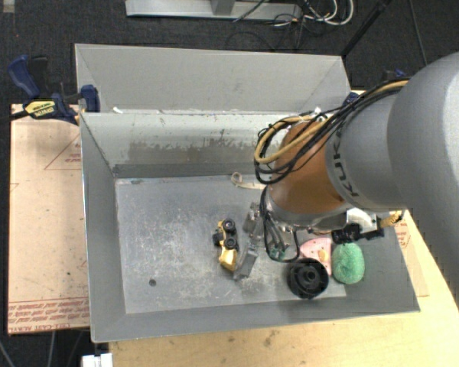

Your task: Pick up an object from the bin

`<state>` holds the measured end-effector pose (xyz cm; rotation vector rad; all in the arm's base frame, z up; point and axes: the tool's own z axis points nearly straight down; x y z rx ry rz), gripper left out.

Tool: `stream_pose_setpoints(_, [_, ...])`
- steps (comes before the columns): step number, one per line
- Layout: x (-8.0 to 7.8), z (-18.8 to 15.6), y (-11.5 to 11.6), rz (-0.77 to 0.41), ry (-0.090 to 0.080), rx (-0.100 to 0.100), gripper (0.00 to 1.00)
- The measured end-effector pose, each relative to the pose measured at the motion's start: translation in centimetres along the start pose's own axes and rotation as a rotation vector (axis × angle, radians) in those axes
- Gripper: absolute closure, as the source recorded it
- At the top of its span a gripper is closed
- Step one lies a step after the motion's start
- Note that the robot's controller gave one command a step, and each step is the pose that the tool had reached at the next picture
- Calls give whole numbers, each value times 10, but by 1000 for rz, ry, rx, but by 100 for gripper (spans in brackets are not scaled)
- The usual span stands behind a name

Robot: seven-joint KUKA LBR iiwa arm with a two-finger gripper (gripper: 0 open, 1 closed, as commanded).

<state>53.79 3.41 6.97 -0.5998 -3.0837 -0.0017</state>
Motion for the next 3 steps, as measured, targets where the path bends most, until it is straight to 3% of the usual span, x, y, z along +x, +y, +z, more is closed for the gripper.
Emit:
stream_pose_setpoints(2, [8,0,7,47,-1,0,0])
stream_pose_setpoints(3, [-39,0,40,-68,-2,0,100])
